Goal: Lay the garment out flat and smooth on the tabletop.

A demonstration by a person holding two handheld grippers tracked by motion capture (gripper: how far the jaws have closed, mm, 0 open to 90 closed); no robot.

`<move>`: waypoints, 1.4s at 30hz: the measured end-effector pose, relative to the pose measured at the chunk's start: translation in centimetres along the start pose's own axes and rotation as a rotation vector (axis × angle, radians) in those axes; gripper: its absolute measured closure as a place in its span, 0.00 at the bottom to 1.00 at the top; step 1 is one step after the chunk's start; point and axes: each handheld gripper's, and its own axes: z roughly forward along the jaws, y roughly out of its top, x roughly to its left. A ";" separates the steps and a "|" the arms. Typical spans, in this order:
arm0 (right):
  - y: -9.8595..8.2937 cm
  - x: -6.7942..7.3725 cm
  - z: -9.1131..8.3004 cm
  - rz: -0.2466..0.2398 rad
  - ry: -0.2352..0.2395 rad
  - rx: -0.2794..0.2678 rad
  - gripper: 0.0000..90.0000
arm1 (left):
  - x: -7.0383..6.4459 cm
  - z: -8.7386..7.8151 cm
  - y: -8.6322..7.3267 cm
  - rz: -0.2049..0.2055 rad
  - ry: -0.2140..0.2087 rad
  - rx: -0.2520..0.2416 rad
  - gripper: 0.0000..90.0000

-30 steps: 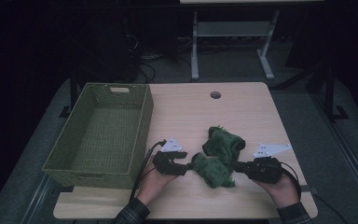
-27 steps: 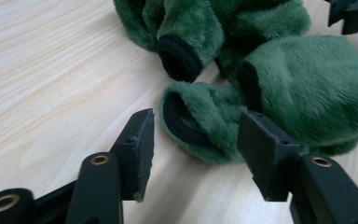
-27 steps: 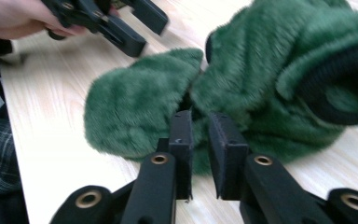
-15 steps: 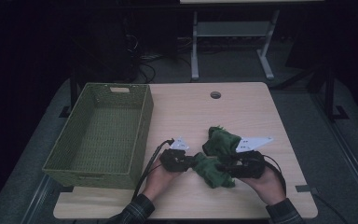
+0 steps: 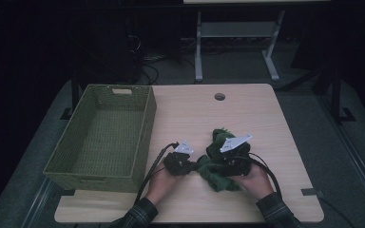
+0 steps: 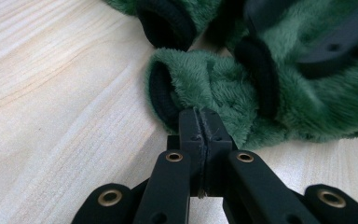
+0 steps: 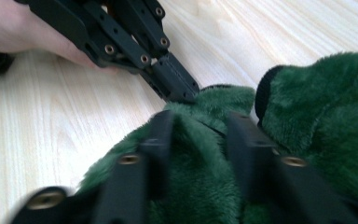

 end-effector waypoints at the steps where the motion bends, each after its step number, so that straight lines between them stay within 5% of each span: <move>1: -0.1 0.0 -0.1 -0.005 0.002 -0.001 0.87 | 0.0 0.0 0.0 0.000 0.000 0.000 0.98; 4: -0.4 0.0 -0.3 -0.002 0.004 -0.011 0.96 | 0.0 -0.3 0.3 0.007 0.014 -0.009 0.92; 10: -0.5 0.0 -1.0 -0.003 0.012 -0.030 0.98 | 0.5 -0.6 1.4 0.000 0.027 -0.046 0.78; 17: -0.8 0.4 -2.2 -0.018 0.011 -0.061 0.98 | 0.6 0.8 2.4 -0.004 -0.004 -0.044 0.69; 23: -1.3 0.6 -3.6 -0.022 -0.006 -0.088 0.98 | 0.3 1.6 2.5 0.018 -0.017 0.016 0.96; 36: -4.1 -0.4 -7.2 0.022 -0.084 -0.116 0.99 | 0.3 -2.3 1.1 -0.039 0.077 -0.020 0.97; 42: -6.5 -0.8 -8.8 0.067 -0.116 -0.123 0.99 | -0.4 -3.2 0.1 -0.067 0.068 -0.030 0.97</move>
